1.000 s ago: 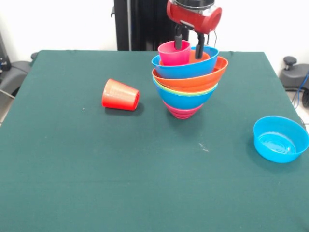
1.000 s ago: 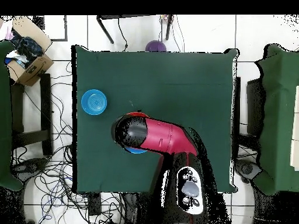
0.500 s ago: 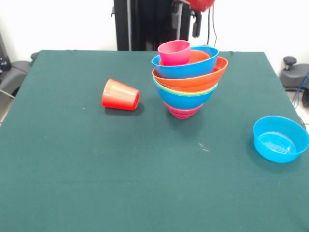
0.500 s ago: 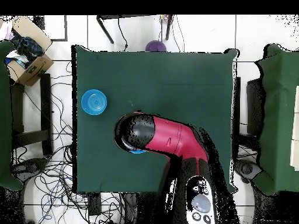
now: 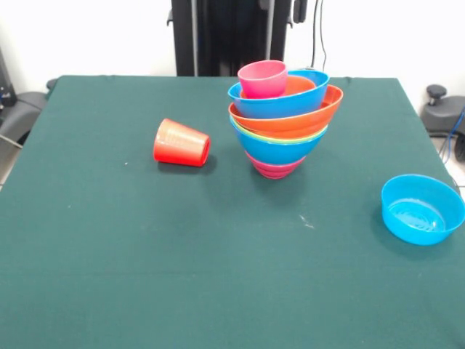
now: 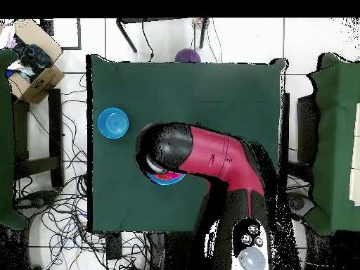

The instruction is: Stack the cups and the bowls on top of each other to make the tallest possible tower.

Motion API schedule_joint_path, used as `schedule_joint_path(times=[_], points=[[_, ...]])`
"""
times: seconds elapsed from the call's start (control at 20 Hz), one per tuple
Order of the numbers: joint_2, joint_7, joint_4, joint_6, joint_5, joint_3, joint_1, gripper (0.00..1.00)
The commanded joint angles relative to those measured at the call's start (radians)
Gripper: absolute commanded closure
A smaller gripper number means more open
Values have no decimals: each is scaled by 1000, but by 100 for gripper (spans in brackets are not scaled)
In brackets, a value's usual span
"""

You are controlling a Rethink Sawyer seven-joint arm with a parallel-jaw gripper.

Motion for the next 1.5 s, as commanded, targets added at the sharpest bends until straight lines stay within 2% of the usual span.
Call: schedule_joint_path(times=[0.05, 0.15, 0.35, 0.6, 0.9, 1.5], points=[[45, -78, -134, 22, -108, 68, -16, 0], [67, -92, -148, -36, -124, 64, -30, 0], [85, -123, -160, -72, -150, 63, -62, 0], [75, -172, -173, -64, -168, 80, -120, 0], [66, -192, -236, -9, -200, 94, -170, 0], [140, -241, -274, -69, -254, 158, -270, 0]])
